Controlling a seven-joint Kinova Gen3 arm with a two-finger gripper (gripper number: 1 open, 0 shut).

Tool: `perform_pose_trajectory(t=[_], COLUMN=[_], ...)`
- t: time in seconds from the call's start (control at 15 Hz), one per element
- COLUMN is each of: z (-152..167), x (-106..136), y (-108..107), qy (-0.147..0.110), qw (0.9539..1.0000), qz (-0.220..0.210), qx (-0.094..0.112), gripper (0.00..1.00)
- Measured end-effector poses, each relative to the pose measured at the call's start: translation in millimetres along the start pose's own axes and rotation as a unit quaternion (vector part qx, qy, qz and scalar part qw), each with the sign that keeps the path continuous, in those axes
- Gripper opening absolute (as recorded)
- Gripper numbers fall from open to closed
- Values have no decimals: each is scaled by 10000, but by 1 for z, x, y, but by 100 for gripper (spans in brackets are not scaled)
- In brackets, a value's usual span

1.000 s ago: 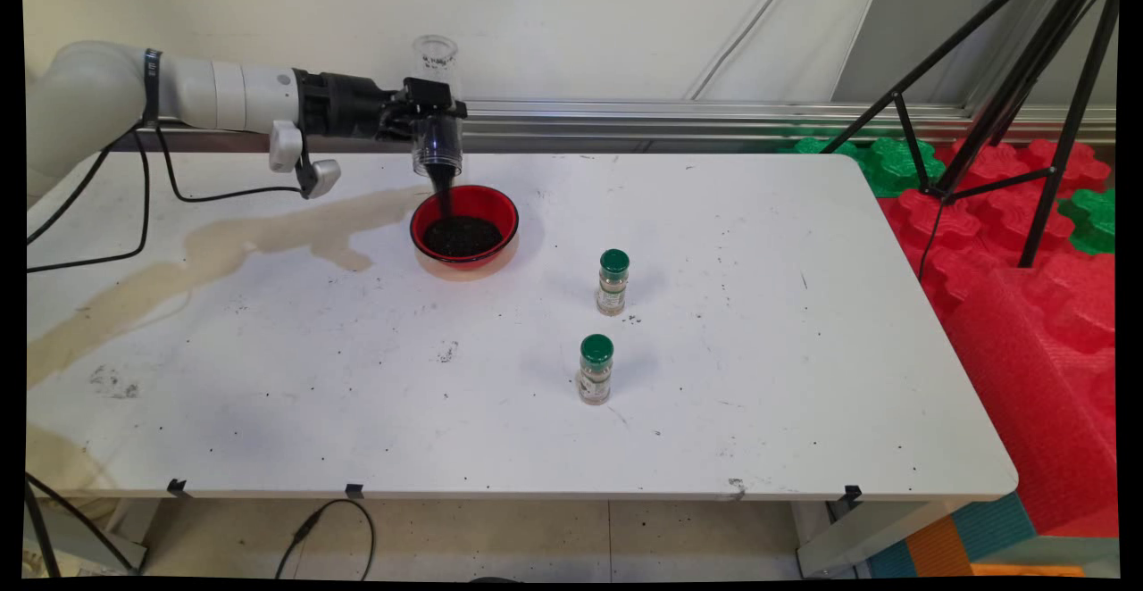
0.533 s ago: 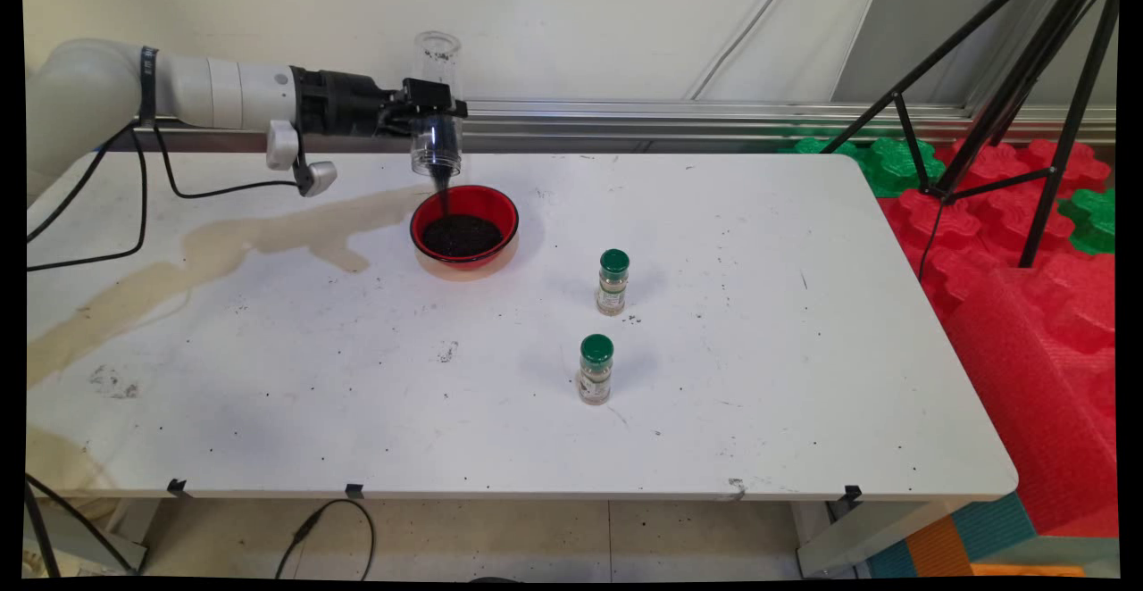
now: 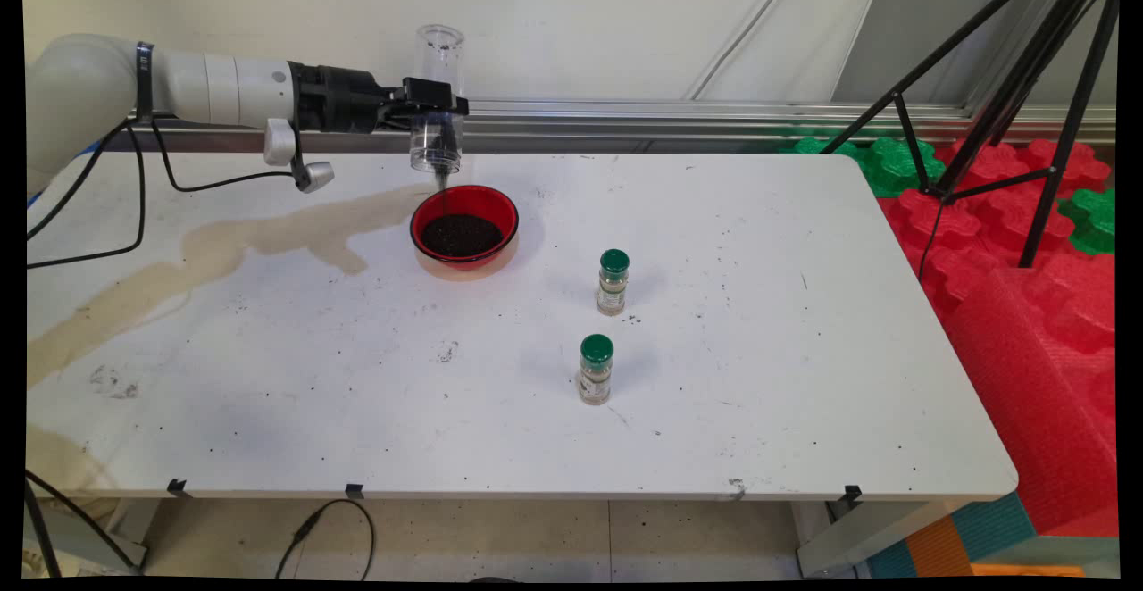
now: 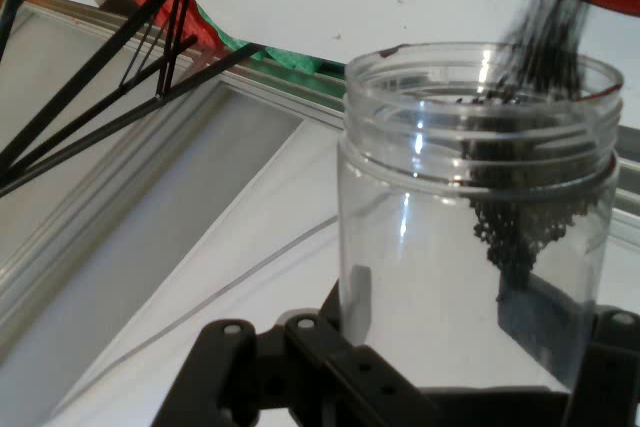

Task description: Pour the black seasoning powder in the red bowl

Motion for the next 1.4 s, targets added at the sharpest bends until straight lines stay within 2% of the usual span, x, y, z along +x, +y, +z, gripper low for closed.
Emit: perform_pose_trajectory(t=[0.6,1.4], z=[-4,-11], x=[-2,-2], y=[-8,-17], qy=[-18,-40], qw=[9991,9944], qz=[426,1030], qx=[86,239], gripper=[0,0])
